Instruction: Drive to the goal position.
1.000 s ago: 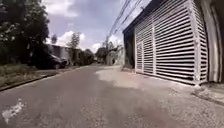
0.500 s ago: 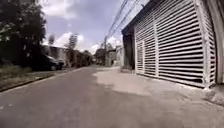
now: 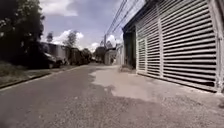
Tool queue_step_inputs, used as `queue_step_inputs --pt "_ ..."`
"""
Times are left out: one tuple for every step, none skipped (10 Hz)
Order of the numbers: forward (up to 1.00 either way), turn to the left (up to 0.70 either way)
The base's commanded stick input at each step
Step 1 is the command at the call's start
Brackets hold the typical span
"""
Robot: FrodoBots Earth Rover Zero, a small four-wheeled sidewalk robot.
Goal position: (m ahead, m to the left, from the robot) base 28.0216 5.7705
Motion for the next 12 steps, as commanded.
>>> queue_step_inputs --pt "0.7 0.0" --pt "0.7 0.0" --pt "0.7 0.0" --pt "0.7 0.0" --pt "0.7 0.0" --pt "0.7 0.0" --pt "0.7 0.0" --pt "0.7 0.0" --pt "0.7 0.07" --pt "0.7 0.35" --pt "0.7 0.34" --pt "0.7 0.2"
